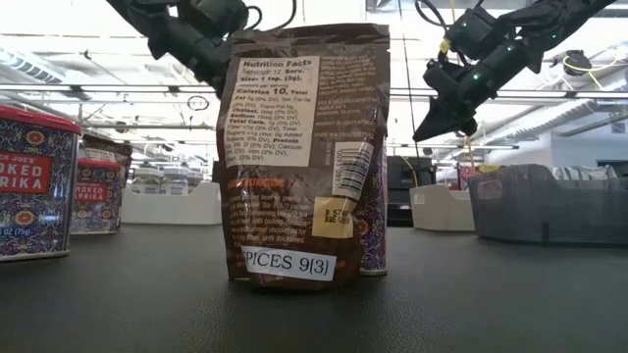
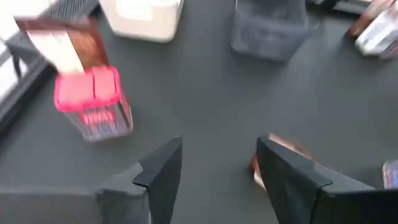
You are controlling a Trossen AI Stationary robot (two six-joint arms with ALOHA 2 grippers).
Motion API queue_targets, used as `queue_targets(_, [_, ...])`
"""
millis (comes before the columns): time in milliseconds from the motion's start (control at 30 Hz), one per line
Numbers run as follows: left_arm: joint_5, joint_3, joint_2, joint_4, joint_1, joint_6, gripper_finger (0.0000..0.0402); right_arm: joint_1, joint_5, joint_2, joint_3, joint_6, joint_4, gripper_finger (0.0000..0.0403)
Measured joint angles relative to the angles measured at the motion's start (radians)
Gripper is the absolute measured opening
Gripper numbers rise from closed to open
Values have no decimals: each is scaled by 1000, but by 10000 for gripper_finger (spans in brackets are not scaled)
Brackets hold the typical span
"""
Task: Sort spices by type
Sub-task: Put the white seasoning bottle into the left white bin
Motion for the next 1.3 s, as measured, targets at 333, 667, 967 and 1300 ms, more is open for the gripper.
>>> queue_targets(333, [-52, -9, 0, -102, -52, 47, 196, 48, -1, 0, 0, 14, -71, 8])
queue_targets(667, [-224, -8, 72, 132, -47, 80, 196, 84, 0, 0, -1, -31, -45, 8])
queue_targets(967, [-101, -9, 177, 368, -43, 27, 196, 76, 1, 0, -70, -63, 213, 8])
queue_targets(1300, [-8, -9, 179, 409, -103, -282, 196, 77, 1, 0, -71, 39, 202, 8])
